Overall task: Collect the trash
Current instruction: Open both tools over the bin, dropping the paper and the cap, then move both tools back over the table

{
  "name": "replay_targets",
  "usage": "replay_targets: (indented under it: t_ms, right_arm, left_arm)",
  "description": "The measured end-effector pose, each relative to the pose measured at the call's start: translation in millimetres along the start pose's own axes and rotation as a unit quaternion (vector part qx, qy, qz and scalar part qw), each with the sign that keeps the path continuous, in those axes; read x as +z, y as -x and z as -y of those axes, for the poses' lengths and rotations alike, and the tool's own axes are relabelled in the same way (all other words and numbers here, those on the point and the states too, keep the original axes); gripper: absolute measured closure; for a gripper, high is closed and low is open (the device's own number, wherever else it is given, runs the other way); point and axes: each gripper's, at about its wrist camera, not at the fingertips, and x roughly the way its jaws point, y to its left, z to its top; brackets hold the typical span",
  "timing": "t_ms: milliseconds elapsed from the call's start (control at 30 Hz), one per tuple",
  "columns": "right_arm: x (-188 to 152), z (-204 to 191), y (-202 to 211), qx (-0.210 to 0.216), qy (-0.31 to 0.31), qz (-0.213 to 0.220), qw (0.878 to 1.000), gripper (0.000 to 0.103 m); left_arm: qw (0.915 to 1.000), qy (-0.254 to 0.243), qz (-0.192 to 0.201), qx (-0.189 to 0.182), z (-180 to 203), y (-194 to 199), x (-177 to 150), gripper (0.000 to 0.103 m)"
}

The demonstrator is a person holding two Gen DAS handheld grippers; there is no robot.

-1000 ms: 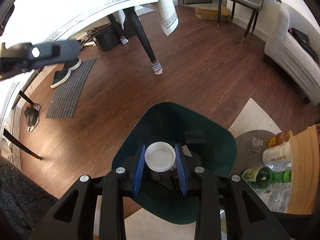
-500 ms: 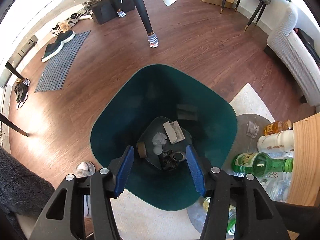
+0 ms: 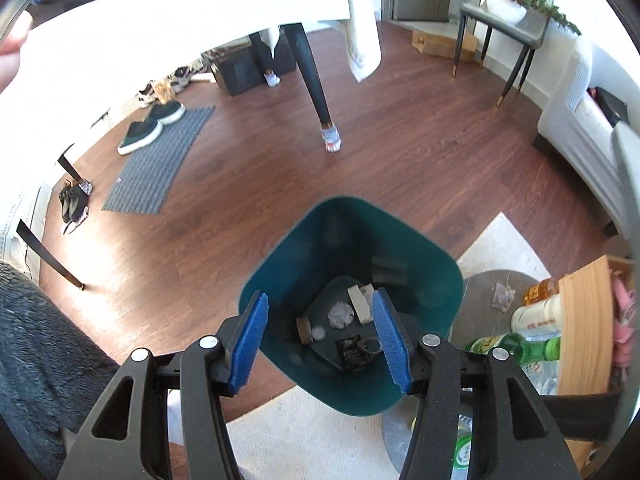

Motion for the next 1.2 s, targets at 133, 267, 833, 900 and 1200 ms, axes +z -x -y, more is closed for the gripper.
replay_targets:
  t_ms: [133,267,833,900,1200]
  right_arm:
    - [7,1,31,0.001,-0.002,0.037,0.999,0.048]
    - [11,5,63,-0.004,-0.011,0.078,0.997,0.048]
    - [-25,80,141,-0.073,-0.081,0.139,0.984,0.048]
    - [-31,88,147,-0.079,-0.089,0.142,0.983,0.048]
    - [-54,121,183,-0.109,-0.115,0.162,0.974,0.040]
  left_arm:
    - [0.9999,-0.014,0.005,-0.001,11,0,1,0.071]
    - [0.9998,-0.020,0.004,-0.008,23,-2,1,0.068]
    - [0.9964,-0.051,0.001,-0.067,99,-22,-4,0.049]
    - [0.9958,-0.055,0.001,-0.074,109,-24,-6,0.047]
    - [0.9922,-0.069,-0.007,-0.104,152,-38,-12,0.043]
